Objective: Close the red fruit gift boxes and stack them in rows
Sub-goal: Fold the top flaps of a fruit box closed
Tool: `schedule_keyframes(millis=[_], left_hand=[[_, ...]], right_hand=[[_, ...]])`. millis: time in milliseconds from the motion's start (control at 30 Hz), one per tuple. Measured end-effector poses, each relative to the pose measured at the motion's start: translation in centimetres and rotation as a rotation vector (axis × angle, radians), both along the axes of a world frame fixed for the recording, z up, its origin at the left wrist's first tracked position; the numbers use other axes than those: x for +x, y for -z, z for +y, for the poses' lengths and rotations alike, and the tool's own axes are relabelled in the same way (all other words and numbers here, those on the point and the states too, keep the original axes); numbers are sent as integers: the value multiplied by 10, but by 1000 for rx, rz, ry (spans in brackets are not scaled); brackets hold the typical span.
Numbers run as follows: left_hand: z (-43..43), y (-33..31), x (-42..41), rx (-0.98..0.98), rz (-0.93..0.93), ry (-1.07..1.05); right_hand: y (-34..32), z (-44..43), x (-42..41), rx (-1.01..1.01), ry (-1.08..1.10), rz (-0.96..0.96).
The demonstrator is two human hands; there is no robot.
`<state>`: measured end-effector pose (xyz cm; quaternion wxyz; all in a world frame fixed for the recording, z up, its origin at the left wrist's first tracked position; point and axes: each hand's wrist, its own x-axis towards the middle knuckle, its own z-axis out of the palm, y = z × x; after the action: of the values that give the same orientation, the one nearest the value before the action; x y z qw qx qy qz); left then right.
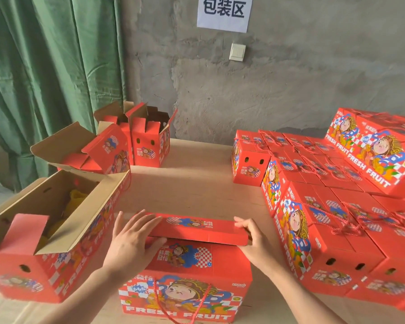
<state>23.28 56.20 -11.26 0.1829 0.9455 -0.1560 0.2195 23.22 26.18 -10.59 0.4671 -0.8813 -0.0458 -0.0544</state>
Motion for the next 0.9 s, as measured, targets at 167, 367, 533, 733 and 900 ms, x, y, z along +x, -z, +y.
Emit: schedule_keyframes(millis=[167,367,533,733,900], left_hand=[[1,2,0,5,34,10],[1,-2,7,48,35,9],[13,-28,46,389,324,90],[18,-34,70,484,611,232],[22,-19,71,522,484,248]], right_hand=[[-16,-27,1,-231,-293,221],[-27,-2,17,-738,-358,132],[-24,-2,23,-844,-383,88],[-13,-2,25,-827,-382,16],[-9,-1,25,-838,-391,-5]])
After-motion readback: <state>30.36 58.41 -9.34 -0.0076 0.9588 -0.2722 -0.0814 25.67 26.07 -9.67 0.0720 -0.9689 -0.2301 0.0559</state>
